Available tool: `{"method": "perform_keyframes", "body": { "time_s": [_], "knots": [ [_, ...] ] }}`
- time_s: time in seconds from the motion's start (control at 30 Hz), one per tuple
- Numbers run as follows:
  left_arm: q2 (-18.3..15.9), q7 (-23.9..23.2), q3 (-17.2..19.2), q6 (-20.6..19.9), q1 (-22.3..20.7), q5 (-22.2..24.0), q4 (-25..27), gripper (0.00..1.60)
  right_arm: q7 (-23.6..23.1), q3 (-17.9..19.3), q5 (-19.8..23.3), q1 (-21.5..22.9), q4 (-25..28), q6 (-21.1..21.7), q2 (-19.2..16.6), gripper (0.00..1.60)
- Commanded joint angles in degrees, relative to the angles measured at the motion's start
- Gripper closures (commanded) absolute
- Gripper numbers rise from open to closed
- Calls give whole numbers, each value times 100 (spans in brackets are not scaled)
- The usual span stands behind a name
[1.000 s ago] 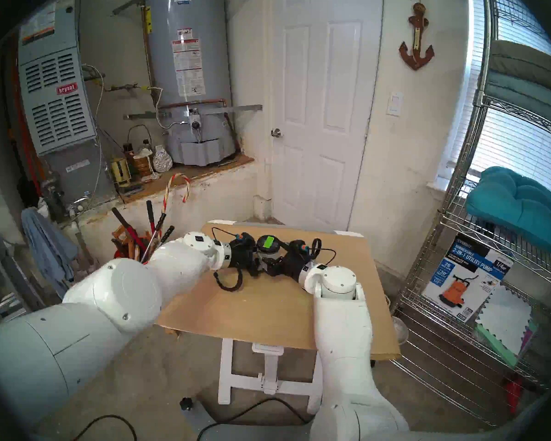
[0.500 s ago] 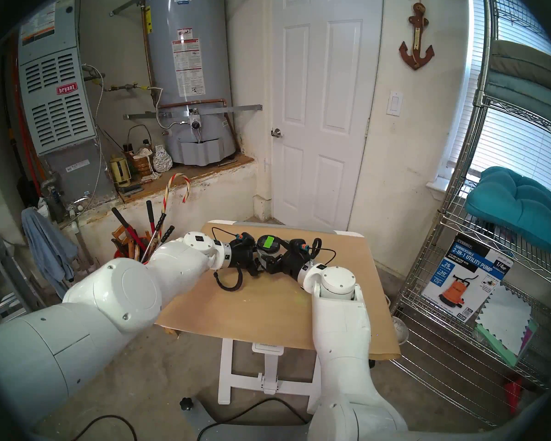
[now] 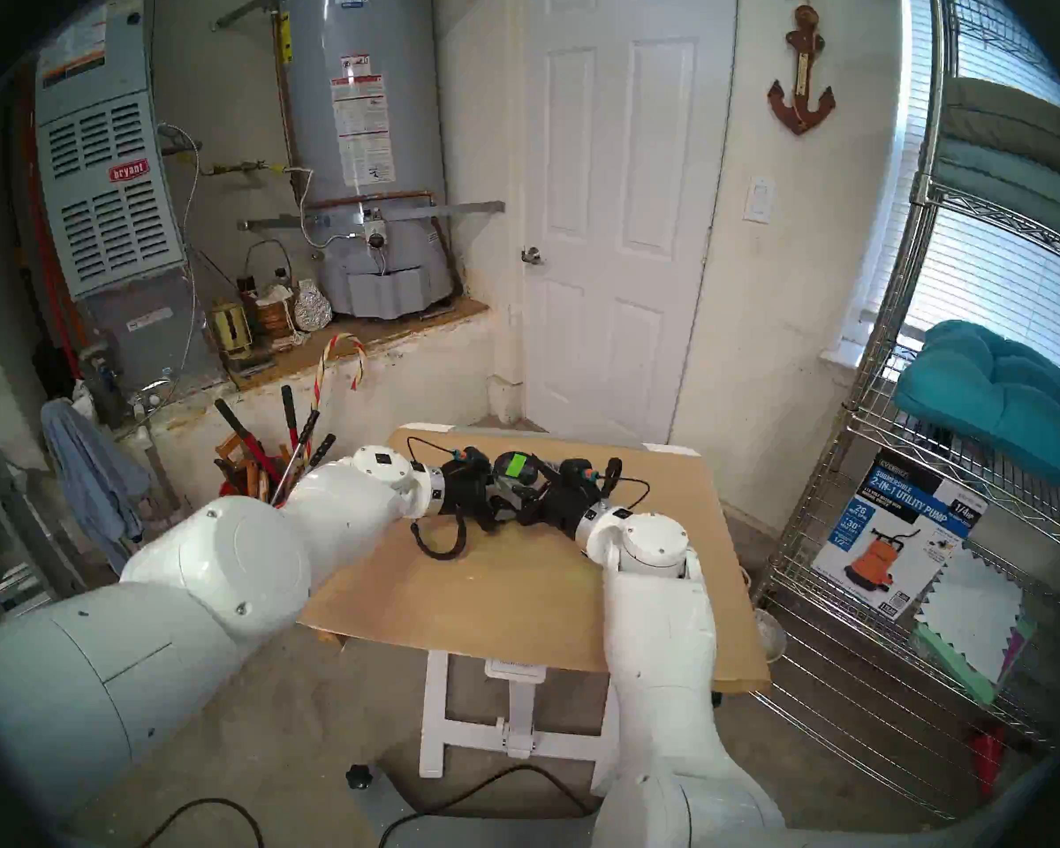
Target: Open paint jar
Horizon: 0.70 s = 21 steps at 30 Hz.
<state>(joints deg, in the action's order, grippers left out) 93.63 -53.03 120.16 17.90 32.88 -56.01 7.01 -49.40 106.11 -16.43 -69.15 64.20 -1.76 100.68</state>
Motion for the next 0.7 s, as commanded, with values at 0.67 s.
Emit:
{"method": "perform_keyframes", "body": {
  "time_s": [0.67],
  "knots": [
    [-52, -251, 77, 106, -64, 41, -22, 160, -280, -101, -60, 364, -397, -482, -300, 160]
  ]
}}
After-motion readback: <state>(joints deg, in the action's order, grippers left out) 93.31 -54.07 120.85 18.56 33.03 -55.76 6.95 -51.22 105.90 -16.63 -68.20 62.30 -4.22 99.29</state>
